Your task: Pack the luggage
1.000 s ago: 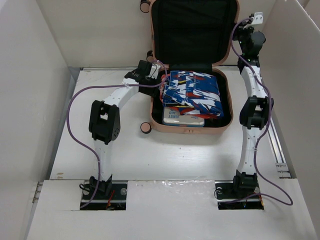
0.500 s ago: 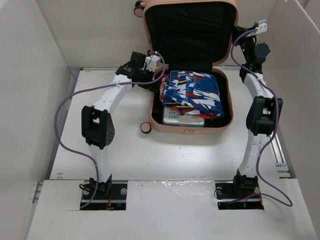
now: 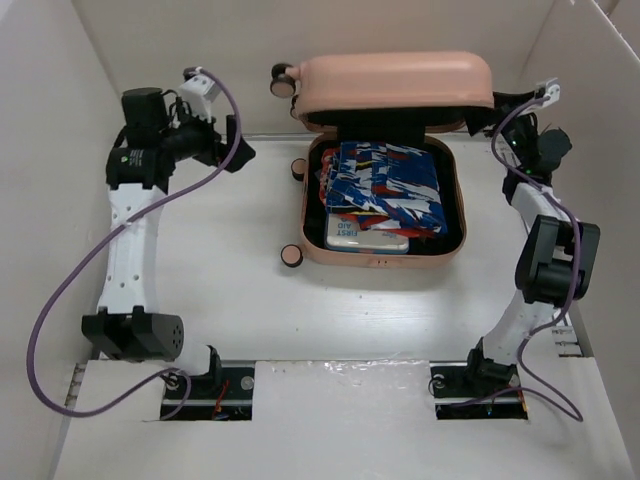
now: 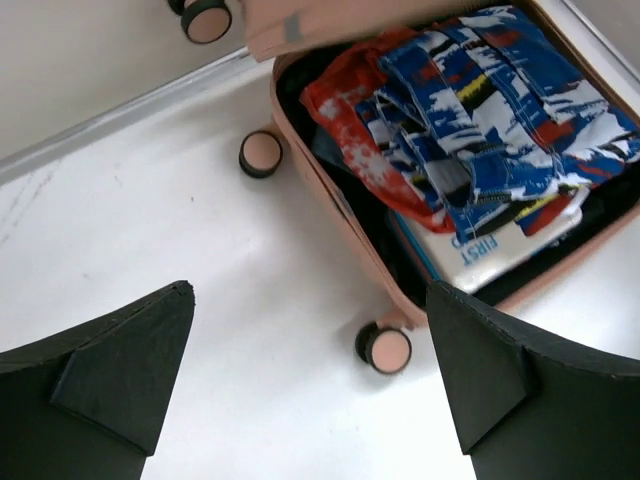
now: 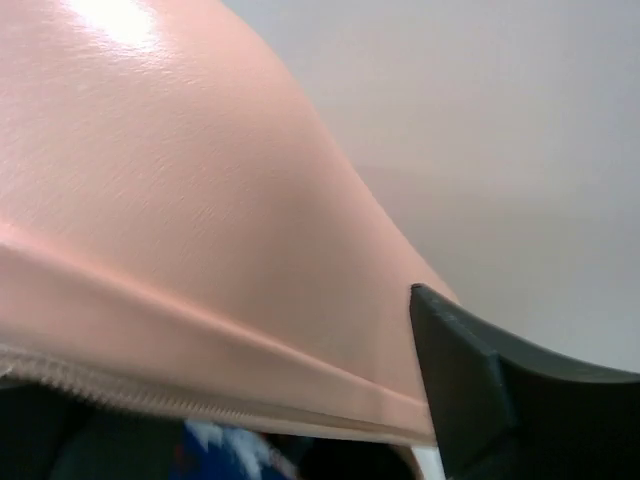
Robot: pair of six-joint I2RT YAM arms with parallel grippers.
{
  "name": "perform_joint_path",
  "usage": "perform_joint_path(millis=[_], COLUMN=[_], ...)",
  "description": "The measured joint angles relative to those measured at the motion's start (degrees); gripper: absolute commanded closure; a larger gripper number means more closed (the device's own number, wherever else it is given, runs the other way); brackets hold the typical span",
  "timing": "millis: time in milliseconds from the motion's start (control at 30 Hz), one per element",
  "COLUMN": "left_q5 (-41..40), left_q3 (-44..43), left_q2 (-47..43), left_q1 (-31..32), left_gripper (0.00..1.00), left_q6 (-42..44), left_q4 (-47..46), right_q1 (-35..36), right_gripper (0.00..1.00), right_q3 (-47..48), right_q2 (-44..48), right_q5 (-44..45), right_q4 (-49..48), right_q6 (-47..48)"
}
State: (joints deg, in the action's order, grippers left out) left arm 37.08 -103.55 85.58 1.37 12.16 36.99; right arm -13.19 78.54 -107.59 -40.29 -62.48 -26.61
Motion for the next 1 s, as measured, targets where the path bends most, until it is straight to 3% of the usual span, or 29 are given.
perform_joint_path(millis=[33,133,267,400,500,600,667,833,933,1000], left_q5=[2.0,5.7,8.5,10.2,10.9,10.4,9.0,3.3,2.8,2.7], left_q3=[1.3,4.3,6.9,8.2,7.4,3.9,2.2,4.6,6.5,7.0], left_q2=[-1.6,-4.5,-5.2,-3.8,-0.6,5.0,8.1,9.7,9.7,9.7], left_q1=[-1.6,-6.2,-9.8,-10.1,-10.0,-8.5,-6.0,8.0,15.3,16.5], left_gripper=[0.01,0.01,0.01,0.0,0.0,0.0,0.0,0.0,0.0,0.0], left_q6=[0.3,1.0,2.0,3.3,5.8,13.3,21.7,37.4,42.6,44.6], left_q4=[0.6,1.3,1.7,1.5,1.6,5.0,9.2,16.3,18.8,19.7], right_q1=[-0.8,-3.7,-11.1,-21.4,-22.3,-20.8,-18.0,-2.3,6.0,8.2], right_gripper=[0.0,0.0,0.0,0.0,0.0,0.0,0.0,0.0,0.0,0.0], right_q3=[-1.3,-5.2,-19.0,-30.5,-34.9,-35.8,-32.1,-14.7,-12.4,-14.6], right_q2=[1.4,7.3,22.7,40.5,51.9,60.3,60.4,47.3,43.1,43.5], right_q5=[-1.8,-7.7,-9.0,3.6,14.4,21.9,25.7,34.5,38.3,39.0], right_q4=[0.8,9.6,28.6,55.7,70.3,77.3,81.0,89.2,92.7,94.4], right_q6=[-1.0,-2.4,-2.8,1.4,3.5,5.7,9.0,17.0,19.1,19.3])
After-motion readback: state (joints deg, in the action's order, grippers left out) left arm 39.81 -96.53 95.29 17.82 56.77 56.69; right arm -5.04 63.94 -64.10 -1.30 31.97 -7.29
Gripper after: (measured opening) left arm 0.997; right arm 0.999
